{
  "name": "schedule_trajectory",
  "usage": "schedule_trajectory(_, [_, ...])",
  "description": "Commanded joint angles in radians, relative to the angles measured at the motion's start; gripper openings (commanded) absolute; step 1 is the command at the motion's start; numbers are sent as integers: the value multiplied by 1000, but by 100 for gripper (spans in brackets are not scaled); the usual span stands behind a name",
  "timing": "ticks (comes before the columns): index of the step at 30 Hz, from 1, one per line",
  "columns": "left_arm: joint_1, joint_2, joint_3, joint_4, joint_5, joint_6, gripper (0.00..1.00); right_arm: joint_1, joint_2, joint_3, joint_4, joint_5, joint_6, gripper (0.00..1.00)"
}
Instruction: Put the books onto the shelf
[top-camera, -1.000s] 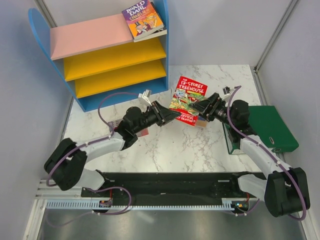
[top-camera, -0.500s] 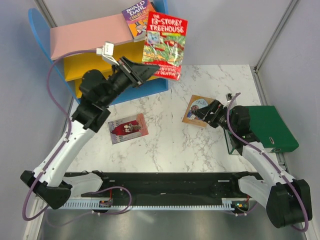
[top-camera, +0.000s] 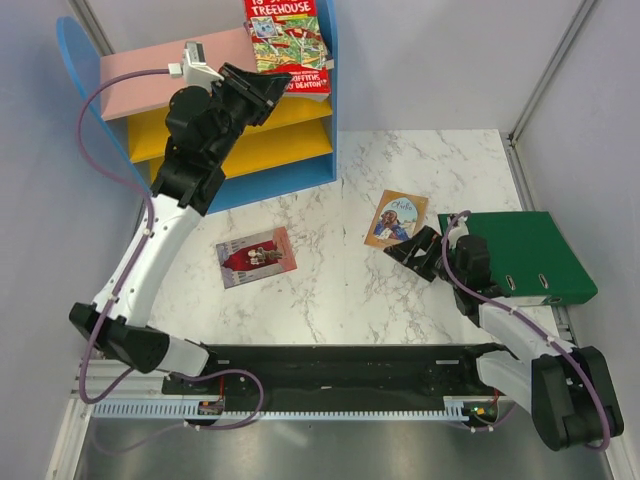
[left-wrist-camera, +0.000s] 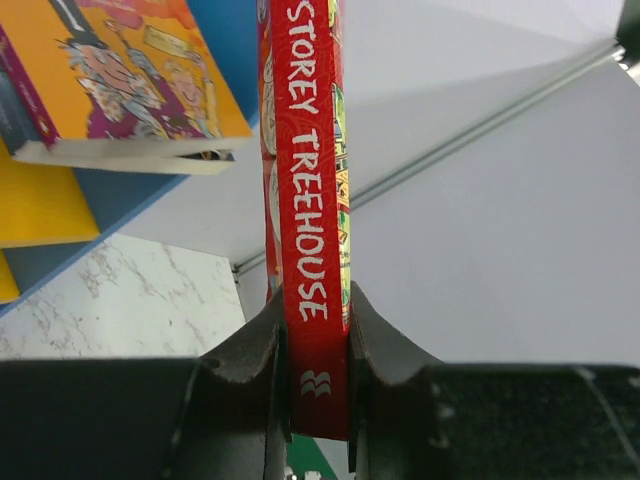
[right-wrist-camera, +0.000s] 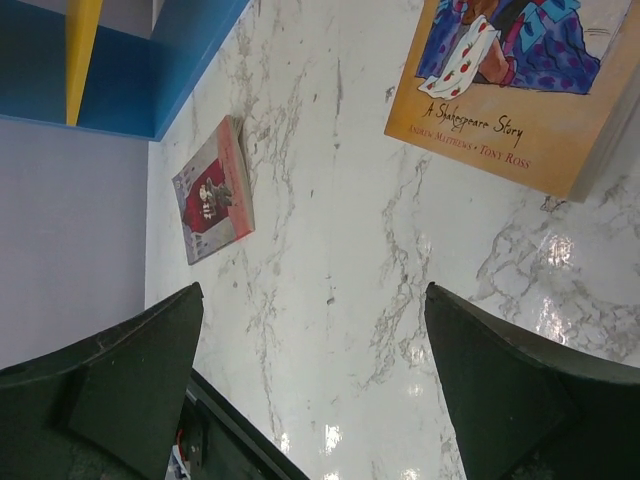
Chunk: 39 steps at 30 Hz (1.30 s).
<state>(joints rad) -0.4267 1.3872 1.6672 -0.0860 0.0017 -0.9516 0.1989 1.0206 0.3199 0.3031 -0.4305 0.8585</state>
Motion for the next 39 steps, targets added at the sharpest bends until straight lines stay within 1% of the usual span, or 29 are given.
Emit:
schedule_trajectory(1, [55,74,114,81,-13,-87,2,0,27,-15,85,12,-18,98])
schedule_trajectory(2, [66,113,133,110,-5,-123,2,0,30,-18,88,12,-18,98])
schedule_trajectory(6, [101,214,230,140,67,-180,2,0,45,-22,97,9,-13,98])
schedule_trajectory(10, [118,271,287,196,90,-231,2,0,68,-28,114,4,-7,98])
schedule_trajectory(13, [128,320,342,196,104,-268,2,2,84,-27,120,-1,-6,98])
schedule_trajectory(17, [146,363,376,216,122,-360,2,2,99,-25,125,-4,-4,98])
schedule_trajectory(21, [152,412,423,206,130,-377,2,2,113,-25,126,-7,-3,98])
schedule_trajectory(26, [152,429,414,230,107,-385,2,2,121,-27,128,-13,2,98])
schedule_trajectory(30, [163,492,520,146,136,-403,2,2,115,-30,128,-11,4,98])
schedule_trajectory(36, [172,539,539,126,192,-461,18,2,122,-28,126,-13,4,98])
schedule_trajectory(39, [174,543,537,109,201,-472,21,2,122,-28,126,-14,5,98])
